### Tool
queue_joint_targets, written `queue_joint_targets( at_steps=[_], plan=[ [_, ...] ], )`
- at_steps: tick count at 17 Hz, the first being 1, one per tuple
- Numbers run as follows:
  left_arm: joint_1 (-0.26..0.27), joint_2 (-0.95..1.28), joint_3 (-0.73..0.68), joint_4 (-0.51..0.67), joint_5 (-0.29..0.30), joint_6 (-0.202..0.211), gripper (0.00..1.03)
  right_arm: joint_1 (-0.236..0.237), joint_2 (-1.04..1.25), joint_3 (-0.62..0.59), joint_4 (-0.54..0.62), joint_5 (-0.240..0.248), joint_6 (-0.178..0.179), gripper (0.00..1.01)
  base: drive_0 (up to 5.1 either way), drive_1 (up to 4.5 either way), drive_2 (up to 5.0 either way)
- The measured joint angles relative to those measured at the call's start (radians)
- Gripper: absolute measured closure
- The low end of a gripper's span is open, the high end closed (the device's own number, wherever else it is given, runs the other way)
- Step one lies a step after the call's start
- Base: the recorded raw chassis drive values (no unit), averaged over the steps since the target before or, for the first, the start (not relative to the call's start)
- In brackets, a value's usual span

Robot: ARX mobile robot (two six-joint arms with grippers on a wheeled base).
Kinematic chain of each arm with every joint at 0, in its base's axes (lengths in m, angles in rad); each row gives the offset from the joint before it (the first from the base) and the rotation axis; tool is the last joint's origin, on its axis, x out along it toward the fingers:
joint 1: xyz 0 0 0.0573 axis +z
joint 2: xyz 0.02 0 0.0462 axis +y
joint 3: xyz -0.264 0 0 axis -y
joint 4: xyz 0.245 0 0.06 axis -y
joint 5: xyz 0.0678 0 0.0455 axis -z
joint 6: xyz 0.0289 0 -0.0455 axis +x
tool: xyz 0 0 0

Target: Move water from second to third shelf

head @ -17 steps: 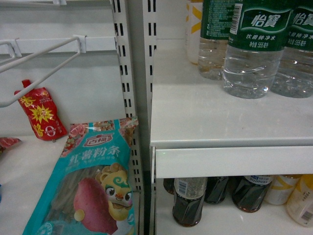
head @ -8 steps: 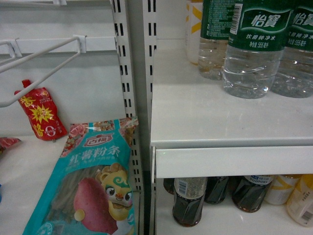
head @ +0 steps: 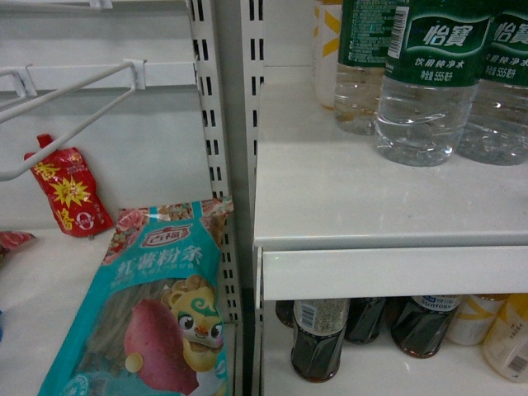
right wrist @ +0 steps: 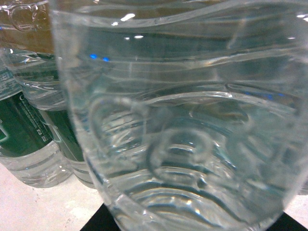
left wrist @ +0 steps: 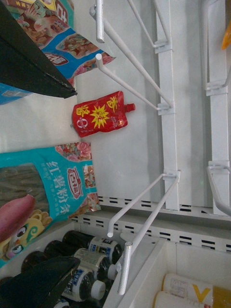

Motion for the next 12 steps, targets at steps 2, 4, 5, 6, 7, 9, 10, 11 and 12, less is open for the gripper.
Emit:
queue_joint_targets(
  at_steps=[2,4,5,6,7,9,10,11,12],
  plan=[
    [0.0,0.0,0.0,0.0,0.0,0.0,0.05,0.005,0.011,0.0,0.014,0.002,0.003,0.62,0.0,0.0,0.0],
    [0.0,0.0,0.0,0.0,0.0,0.0,0.05,0.001,0.012,0.0,0.014,0.002,0.004,0.62,0.0,0.0,0.0],
    [0.0,0.0,0.0,0.0,0.0,0.0,0.05,-0.003,0.012,0.0,0.014,-0.002,0.008,0.62,0.0,0.0,0.0],
    [0.0,0.0,0.0,0.0,0.0,0.0,0.05,-0.005,0.012,0.0,0.014,-0.003,0.008,0.62,0.0,0.0,0.0],
    [0.0,0.0,0.0,0.0,0.0,0.0,0.05,-0.008,0.012,0.0,0.014,-0.007,0.008,0.62,0.0,0.0,0.0],
    [0.0,0.0,0.0,0.0,0.0,0.0,0.05,-0.008,0.012,-0.002,0.011,-0.007,0.006,0.47,0.0,0.0,0.0],
    [0.0,0.0,0.0,0.0,0.0,0.0,0.05,-0.008,0.012,-0.003,0.012,-0.007,0.006,0.37,0.0,0.0,0.0],
    [0.0,0.0,0.0,0.0,0.0,0.0,0.05,-0.008,0.011,-0.003,0.025,-0.008,0.006,0.26,0.0,0.0,0.0],
    [0.0,0.0,0.0,0.0,0.0,0.0,0.05,-0.008,0.009,-0.003,0.026,-0.01,0.006,0.16,0.0,0.0,0.0]
  ],
)
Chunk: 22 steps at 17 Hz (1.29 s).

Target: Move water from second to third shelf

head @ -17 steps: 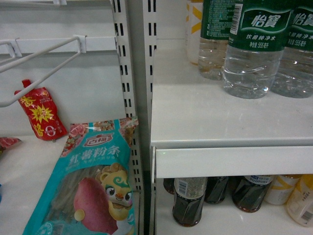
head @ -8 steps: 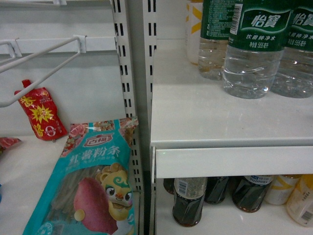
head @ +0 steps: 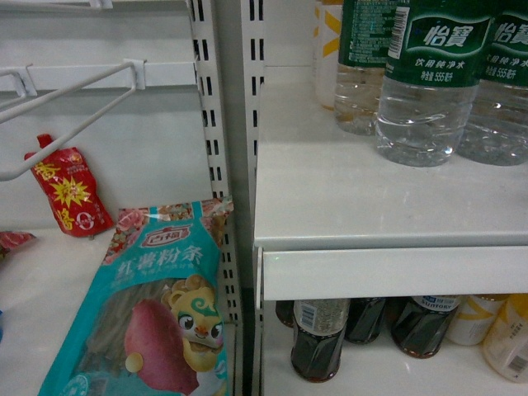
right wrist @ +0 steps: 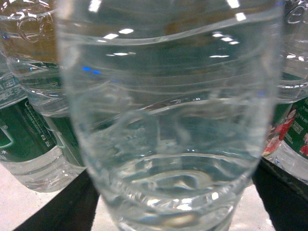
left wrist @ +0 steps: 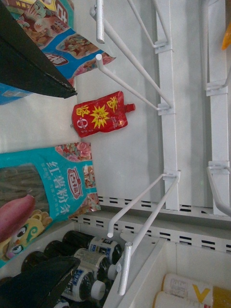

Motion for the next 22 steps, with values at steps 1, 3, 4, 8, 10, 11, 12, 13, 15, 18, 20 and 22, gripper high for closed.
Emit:
queue_joint_targets(
  at_steps=[1,3,4,8,10,11,12,13,15,18,20,22],
  plan=[
    [0.0,0.0,0.0,0.0,0.0,0.0,0.05,0.0,0.0,0.0,-0.001,-0.004,-0.001,0.05,0.0,0.0,0.0],
    [0.0,0.0,0.0,0.0,0.0,0.0,0.05,0.0,0.0,0.0,-0.003,-0.008,-0.002,0.04,0.0,0.0,0.0],
    [0.0,0.0,0.0,0.0,0.0,0.0,0.05,0.0,0.0,0.0,-0.004,-0.009,-0.002,0.03,0.0,0.0,0.0],
    [0.0,0.0,0.0,0.0,0.0,0.0,0.05,0.0,-0.02,0.0,-0.026,-0.014,-0.002,0.03,0.0,0.0,0.0],
    [0.0,0.0,0.0,0.0,0.0,0.0,0.05,0.007,-0.056,0.0,-0.048,-0.014,-0.002,0.03,0.0,0.0,0.0],
    [0.0,0.0,0.0,0.0,0.0,0.0,0.05,0.008,-0.085,0.0,-0.064,-0.011,-0.002,0.03,0.0,0.0,0.0],
    [0.0,0.0,0.0,0.0,0.0,0.0,0.05,0.01,-0.124,-0.001,-0.083,-0.011,-0.002,0.03,0.0,0.0,0.0],
    [0.0,0.0,0.0,0.0,0.0,0.0,0.05,0.014,-0.157,-0.008,-0.093,-0.01,-0.002,0.03,0.0,0.0,0.0],
    [0.0,0.0,0.0,0.0,0.0,0.0,0.05,0.013,-0.245,-0.03,-0.126,-0.011,0.002,0.03,0.0,0.0,0.0],
    [0.0,0.0,0.0,0.0,0.0,0.0,0.05,-0.01,-0.347,-0.048,-0.137,0.01,0.002,0.06,0.0,0.0,0.0],
    [0.0,0.0,0.0,0.0,0.001,0.0,0.05,0.056,-0.459,-0.161,-0.074,0.137,0.0,0.28,0.0,0.0,0.0],
    [0.0,0.0,0.0,0.0,0.0,0.0,0.05,0.052,-0.583,-0.246,-0.154,0.161,-0.001,0.52,0.0,0.0,0.0]
  ],
)
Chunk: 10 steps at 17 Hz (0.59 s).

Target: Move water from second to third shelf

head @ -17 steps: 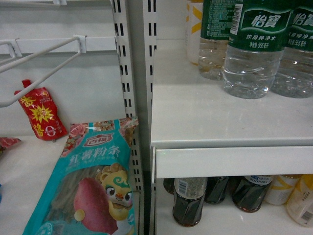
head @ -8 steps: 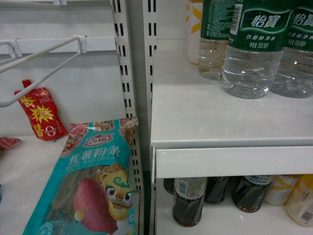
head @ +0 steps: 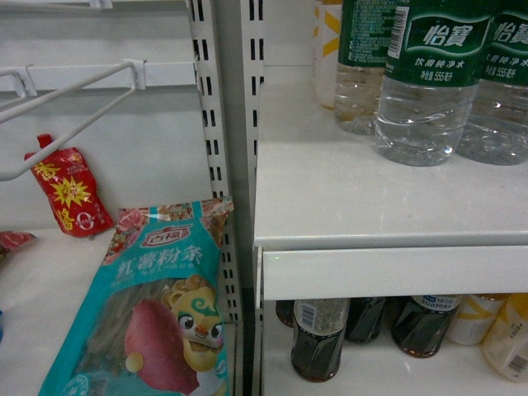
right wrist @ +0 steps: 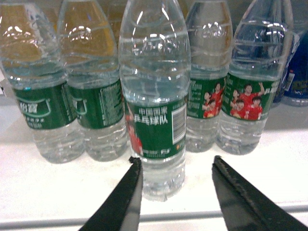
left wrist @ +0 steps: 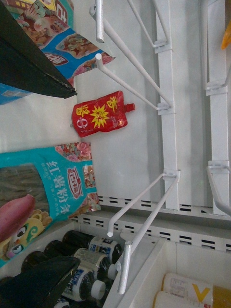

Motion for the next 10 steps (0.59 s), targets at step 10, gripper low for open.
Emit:
queue_joint_targets(
  at_steps=[10],
  plan=[
    [0.0,0.0,0.0,0.0,0.0,0.0,0.05,0.0,-0.385,-0.242,-0.104,0.001,-0.002,0.99,0.0,0.0,0.0]
  ],
)
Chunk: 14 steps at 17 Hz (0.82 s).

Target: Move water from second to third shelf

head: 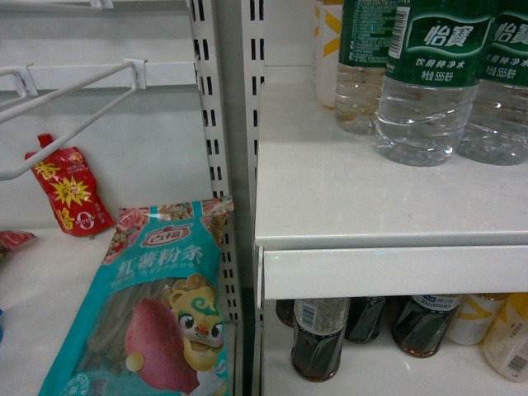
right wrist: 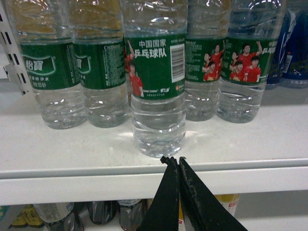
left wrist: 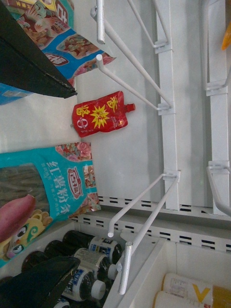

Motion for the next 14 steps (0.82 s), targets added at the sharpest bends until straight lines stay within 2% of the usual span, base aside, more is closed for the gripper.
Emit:
queue_joint_targets(
  at_steps=[10,14],
  plan=[
    [0.0,0.0,0.0,0.0,0.0,0.0,0.05,0.0,-0.096,-0.106,0.026,0.0,0.0,0.99,0.0,0.0,0.0],
    [0.0,0.0,0.0,0.0,0.001,0.0,0.05,0.0,-0.097,-0.111,0.021,0.0,0.0,0.99,0.0,0.0,0.0]
  ],
)
